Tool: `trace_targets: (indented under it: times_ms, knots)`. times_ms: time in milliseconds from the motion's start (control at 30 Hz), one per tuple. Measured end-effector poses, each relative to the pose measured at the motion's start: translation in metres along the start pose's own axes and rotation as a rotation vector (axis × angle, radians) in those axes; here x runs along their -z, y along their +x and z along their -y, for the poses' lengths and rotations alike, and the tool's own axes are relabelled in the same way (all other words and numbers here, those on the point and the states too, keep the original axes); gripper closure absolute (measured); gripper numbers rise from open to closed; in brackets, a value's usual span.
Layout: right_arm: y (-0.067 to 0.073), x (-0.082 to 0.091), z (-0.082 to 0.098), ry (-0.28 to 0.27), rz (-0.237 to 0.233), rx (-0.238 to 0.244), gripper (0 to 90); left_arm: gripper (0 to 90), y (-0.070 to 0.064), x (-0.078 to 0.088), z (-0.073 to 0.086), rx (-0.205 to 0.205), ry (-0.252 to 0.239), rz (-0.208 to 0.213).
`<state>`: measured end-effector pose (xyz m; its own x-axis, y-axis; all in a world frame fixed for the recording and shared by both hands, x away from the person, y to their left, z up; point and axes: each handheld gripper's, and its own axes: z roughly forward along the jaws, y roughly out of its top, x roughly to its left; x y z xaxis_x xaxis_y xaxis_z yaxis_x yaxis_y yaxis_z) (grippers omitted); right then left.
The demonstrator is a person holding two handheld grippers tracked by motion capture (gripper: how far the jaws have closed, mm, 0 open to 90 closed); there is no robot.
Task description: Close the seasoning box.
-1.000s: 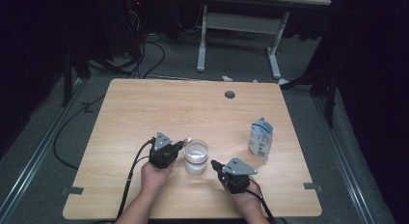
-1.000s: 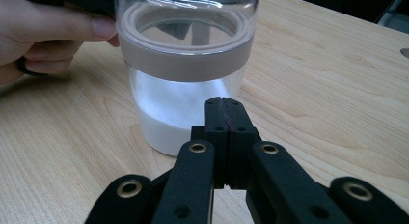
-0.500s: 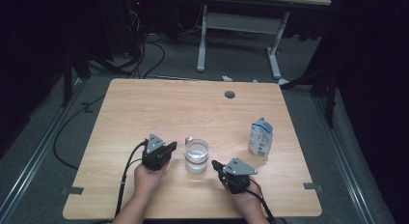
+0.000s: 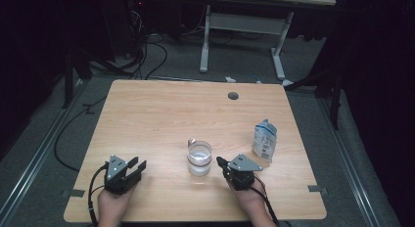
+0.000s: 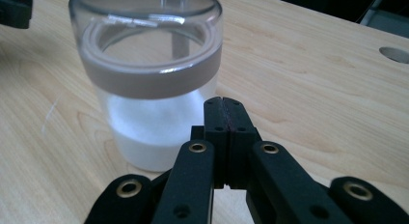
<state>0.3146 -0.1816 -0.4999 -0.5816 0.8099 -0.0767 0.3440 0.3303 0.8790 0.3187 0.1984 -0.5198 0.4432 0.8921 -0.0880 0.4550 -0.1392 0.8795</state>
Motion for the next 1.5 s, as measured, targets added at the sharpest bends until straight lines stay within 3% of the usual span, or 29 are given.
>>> trace_targets:
  times_ms: [167,400,500,600,800,1333,1500]
  knots:
    - [-0.002,-0.003,-0.006,-0.015,0.009,0.003,89.7,54.7,0.008,0.001,0.004,0.021,0.002,-0.027]
    - [-0.005,-0.006,-0.011,-0.027,0.017,-0.004,89.7,54.1,0.004,-0.001,0.004,-0.022,0.005,-0.026]
    - [-0.003,-0.007,-0.011,-0.026,0.013,0.006,89.8,54.3,0.004,0.000,0.004,-0.019,-0.002,-0.023]
    - [0.006,-0.008,-0.010,-0.022,0.015,0.041,90.0,54.7,0.004,0.002,0.004,-0.027,-0.008,-0.031]
    - [0.010,-0.004,-0.009,-0.025,-0.006,0.045,90.0,54.7,0.003,0.003,0.002,-0.031,-0.018,-0.034]
    - [0.039,0.000,-0.007,-0.036,-0.086,0.097,88.8,55.1,0.001,0.003,0.001,-0.038,-0.014,-0.020]
    - [0.040,0.002,-0.006,-0.038,-0.079,0.099,84.7,55.1,0.002,0.002,0.002,-0.035,-0.013,-0.016]
